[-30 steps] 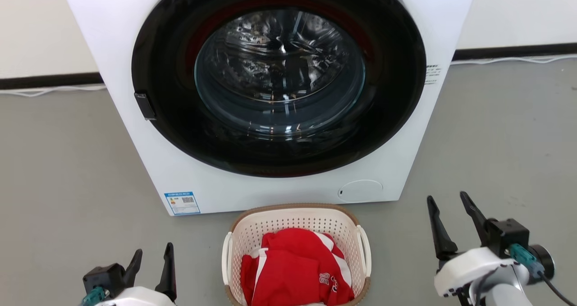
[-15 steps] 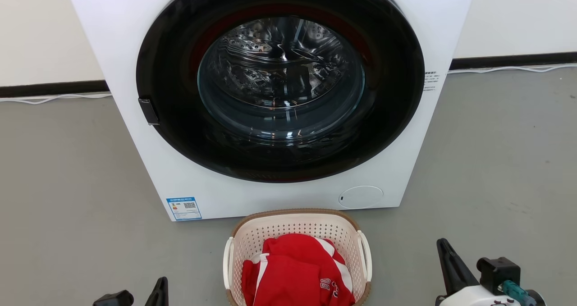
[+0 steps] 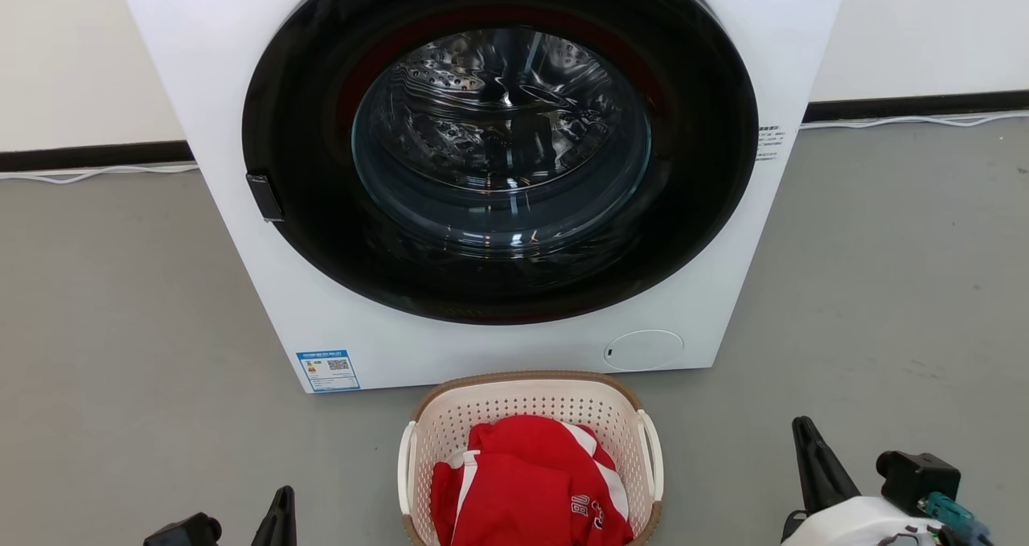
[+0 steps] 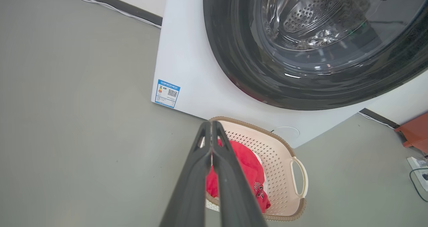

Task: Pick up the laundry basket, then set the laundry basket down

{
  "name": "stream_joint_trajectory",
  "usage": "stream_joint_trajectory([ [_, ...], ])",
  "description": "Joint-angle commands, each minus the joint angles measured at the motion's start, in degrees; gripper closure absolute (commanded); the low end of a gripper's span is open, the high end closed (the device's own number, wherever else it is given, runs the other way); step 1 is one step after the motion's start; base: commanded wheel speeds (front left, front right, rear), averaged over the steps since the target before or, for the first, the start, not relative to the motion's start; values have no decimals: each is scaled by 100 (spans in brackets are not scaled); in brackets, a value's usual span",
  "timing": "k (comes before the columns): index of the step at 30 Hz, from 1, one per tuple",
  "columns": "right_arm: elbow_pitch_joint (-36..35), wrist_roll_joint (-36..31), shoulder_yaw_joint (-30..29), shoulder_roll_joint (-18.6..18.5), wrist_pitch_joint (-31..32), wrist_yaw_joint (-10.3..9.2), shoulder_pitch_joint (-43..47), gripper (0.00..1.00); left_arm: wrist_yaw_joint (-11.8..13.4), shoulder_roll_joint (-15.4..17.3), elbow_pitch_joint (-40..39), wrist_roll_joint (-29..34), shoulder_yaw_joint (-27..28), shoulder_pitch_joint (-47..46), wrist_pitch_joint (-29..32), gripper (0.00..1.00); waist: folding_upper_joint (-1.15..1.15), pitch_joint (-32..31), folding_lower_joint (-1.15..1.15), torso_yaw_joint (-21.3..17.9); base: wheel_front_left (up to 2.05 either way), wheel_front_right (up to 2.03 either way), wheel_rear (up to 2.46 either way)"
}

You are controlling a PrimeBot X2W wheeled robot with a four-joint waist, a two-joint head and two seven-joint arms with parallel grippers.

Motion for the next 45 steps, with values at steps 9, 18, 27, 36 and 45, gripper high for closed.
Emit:
stream_joint_trajectory([
  [9, -295, 809, -65, -30, 177, 9, -197, 100, -29, 53, -316, -686, 62, -238, 175, 100, 0, 15, -2, 1, 0, 0, 0],
  [18, -389, 1376, -94, -23, 308, 11, -201, 100, -39, 51, -432, -1177, 80, -263, 309, 100, 0, 26, -2, 1, 0, 0, 0],
  [27, -494, 2015, -128, -16, 456, 14, -206, 100, -49, 49, -562, -1728, 101, -291, 461, 100, 0, 38, -2, 1, 0, 0, 0],
  [36, -611, 2721, -166, -7, 620, 17, -212, 100, -60, 47, -705, -2339, 126, -323, 629, 100, 0, 52, -2, 2, 0, 0, 0],
  [45, -716, 3359, -200, 0, 769, 20, -218, 100, -70, 44, -835, -2890, 148, -351, 781, 100, 0, 65, -2, 2, 0, 0, 0],
])
